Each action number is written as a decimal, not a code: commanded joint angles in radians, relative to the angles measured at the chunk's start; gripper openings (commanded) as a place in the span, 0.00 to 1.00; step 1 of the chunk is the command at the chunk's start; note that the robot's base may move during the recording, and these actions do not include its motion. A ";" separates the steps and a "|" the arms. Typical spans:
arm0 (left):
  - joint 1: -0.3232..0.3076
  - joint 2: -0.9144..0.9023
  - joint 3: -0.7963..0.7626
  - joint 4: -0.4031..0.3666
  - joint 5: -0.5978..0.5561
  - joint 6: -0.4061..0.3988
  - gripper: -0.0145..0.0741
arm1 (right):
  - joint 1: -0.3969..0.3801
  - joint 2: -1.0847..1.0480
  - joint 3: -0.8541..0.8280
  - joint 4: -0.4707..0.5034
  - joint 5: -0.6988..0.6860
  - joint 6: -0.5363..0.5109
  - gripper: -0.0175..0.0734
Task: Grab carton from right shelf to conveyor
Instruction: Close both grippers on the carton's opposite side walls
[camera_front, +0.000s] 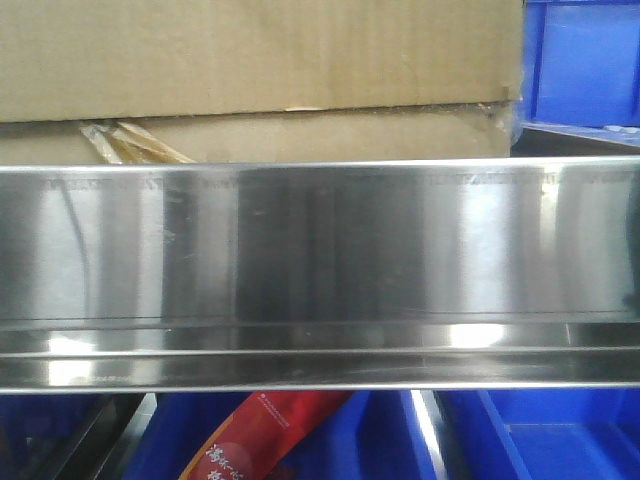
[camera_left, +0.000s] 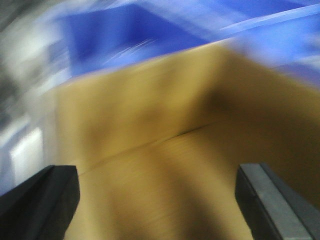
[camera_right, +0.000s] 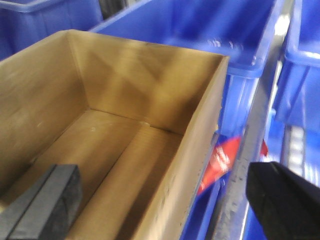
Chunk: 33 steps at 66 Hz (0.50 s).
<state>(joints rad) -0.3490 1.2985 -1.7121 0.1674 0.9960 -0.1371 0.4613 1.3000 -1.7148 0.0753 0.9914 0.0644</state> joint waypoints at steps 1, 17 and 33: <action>-0.005 0.046 -0.087 0.095 0.106 -0.103 0.76 | 0.000 0.063 -0.107 -0.067 0.104 0.064 0.81; 0.006 0.184 -0.273 0.104 0.225 -0.155 0.76 | 0.000 0.250 -0.330 -0.090 0.230 0.066 0.81; 0.029 0.238 -0.280 0.103 0.225 -0.164 0.76 | 0.000 0.320 -0.336 -0.088 0.230 0.077 0.81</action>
<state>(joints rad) -0.3351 1.5237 -1.9828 0.2679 1.2264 -0.2894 0.4613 1.6047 -2.0432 0.0000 1.2312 0.1389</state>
